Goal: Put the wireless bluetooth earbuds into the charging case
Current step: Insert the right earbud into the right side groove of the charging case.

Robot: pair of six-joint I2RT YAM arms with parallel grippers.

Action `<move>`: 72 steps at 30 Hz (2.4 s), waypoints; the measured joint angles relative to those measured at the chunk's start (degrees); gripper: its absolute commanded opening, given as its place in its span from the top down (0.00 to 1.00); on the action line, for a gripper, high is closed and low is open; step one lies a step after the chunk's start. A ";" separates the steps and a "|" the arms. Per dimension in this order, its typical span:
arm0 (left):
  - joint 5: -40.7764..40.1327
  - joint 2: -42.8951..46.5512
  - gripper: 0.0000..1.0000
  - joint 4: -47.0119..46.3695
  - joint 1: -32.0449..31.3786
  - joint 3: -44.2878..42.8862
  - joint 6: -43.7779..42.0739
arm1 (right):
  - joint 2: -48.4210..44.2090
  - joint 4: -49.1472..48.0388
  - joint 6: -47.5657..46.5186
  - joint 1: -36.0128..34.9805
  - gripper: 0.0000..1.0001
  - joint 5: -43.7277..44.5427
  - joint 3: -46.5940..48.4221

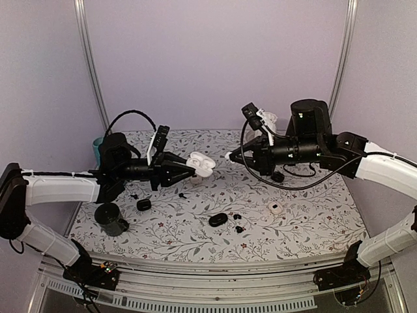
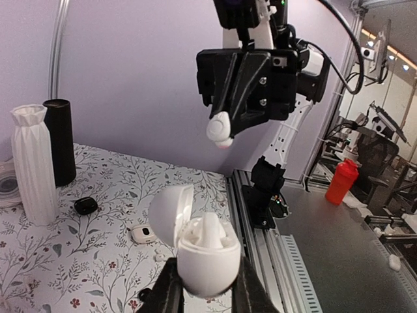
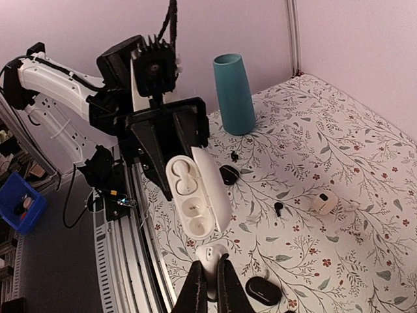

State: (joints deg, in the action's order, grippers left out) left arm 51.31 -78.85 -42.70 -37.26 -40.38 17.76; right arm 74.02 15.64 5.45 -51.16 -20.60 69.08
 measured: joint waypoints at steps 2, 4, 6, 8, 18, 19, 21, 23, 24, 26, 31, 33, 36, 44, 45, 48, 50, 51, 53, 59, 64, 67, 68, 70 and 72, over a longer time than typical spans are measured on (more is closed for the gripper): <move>0.57 -0.35 1.00 -0.13 -0.02 -0.04 0.39 | 0.22 0.35 -0.63 -1.16 0.96 -0.61 0.98; 0.90 -0.66 1.00 -0.26 -0.13 -0.17 0.90 | 0.48 0.52 -1.29 -2.29 0.96 -1.07 2.01; 1.05 -0.79 1.00 -0.28 -0.26 -0.39 1.16 | 0.94 0.63 -1.77 -3.23 0.96 -1.31 2.84; 1.16 -0.87 1.00 -0.44 -0.37 -0.72 1.53 | 1.62 0.68 -2.01 -3.85 0.96 -1.64 3.45; 2.14 -1.01 1.00 -2.40 -1.01 -0.85 3.76 | 5.95 0.79 -3.48 -5.99 0.96 -1.86 5.29; 2.23 -1.01 1.00 -2.47 -1.07 -0.85 3.91 | 6.29 0.79 -3.63 -6.19 0.96 -1.77 5.51; 2.29 -1.01 1.00 -2.54 -1.16 -0.92 4.13 | 6.73 0.76 -3.91 -6.62 0.96 -1.27 5.66; 2.47 -1.01 1.00 -2.67 -1.22 -0.94 4.37 | 6.99 0.81 -4.04 -6.99 0.96 -0.79 5.66; 2.62 -1.01 1.00 -2.67 -1.27 -0.94 4.48 | 7.08 0.81 -4.07 -7.10 0.96 -0.63 5.66; 3.02 -1.01 1.00 -2.73 -1.33 -0.94 4.63 | 7.17 0.85 -4.15 -7.34 0.96 0.04 5.66; 3.96 -1.01 1.00 -2.86 -1.51 -1.03 4.83 | 7.19 0.90 -5.33 -7.41 0.95 1.73 5.66; 4.35 -1.01 1.00 -2.89 -1.60 -1.22 4.85 | 7.17 0.90 -5.60 -7.41 0.96 2.12 5.66; 4.83 -1.01 1.00 -2.86 -1.73 -1.60 4.87 | 7.19 0.96 -5.97 -7.41 0.95 2.45 5.73; 4.87 -1.01 1.00 -2.89 -1.77 -1.90 5.07 | 7.87 1.51 -6.75 -7.98 0.95 3.13 6.82; 4.87 -1.01 1.00 -2.91 -1.77 -1.90 5.09 | 7.93 1.62 -6.82 -8.04 0.95 3.19 6.97; 4.79 -1.01 1.00 -3.26 -1.77 -1.90 5.44 | 8.24 2.29 -7.04 -8.11 0.95 3.61 7.65; 4.70 -1.01 1.00 -3.34 -1.77 -1.90 5.86 | 8.33 2.56 -7.10 -8.11 0.95 3.85 7.82; 4.66 -1.01 1.00 -3.48 -1.77 -1.90 5.99 | 8.35 2.62 -7.19 -8.11 0.95 3.98 7.96; 4.50 -1.01 1.00 -3.96 -1.75 -1.88 6.36 | 8.46 2.82 -7.37 -8.15 0.95 4.28 8.26; 3.69 -1.01 1.00 -5.22 -1.75 -1.86 7.39 | 8.70 2.84 -7.91 -8.48 0.95 5.49 8.52; 3.48 -1.01 1.00 -5.49 -1.75 -1.84 7.45 | 8.70 2.93 -7.91 -8.59 0.93 6.08 8.55; 3.48 -1.01 1.00 -5.51 -1.75 -1.84 7.48 | 8.72 2.95 -7.91 -8.70 0.90 6.58 8.57; 3.45 -1.01 1.00 -5.53 -1.75 -1.84 7.48 | 8.81 3.04 -7.98 -8.79 0.90 6.80 8.70; 3.43 -1.01 1.00 -5.68 -1.75 -1.84 7.45 | 8.98 3.39 -8.04 -8.87 0.87 7.06 9.14; 3.26 -0.96 1.00 -6.16 -1.75 -1.81 7.45 | 9.11 3.48 -8.09 -8.90 0.86 7.39 9.53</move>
State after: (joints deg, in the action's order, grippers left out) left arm 54.57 -79.81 -48.86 -39.00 -42.19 25.21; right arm 83.13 19.11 -2.63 -60.05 -13.21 78.61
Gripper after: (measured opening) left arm 0.198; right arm 0.124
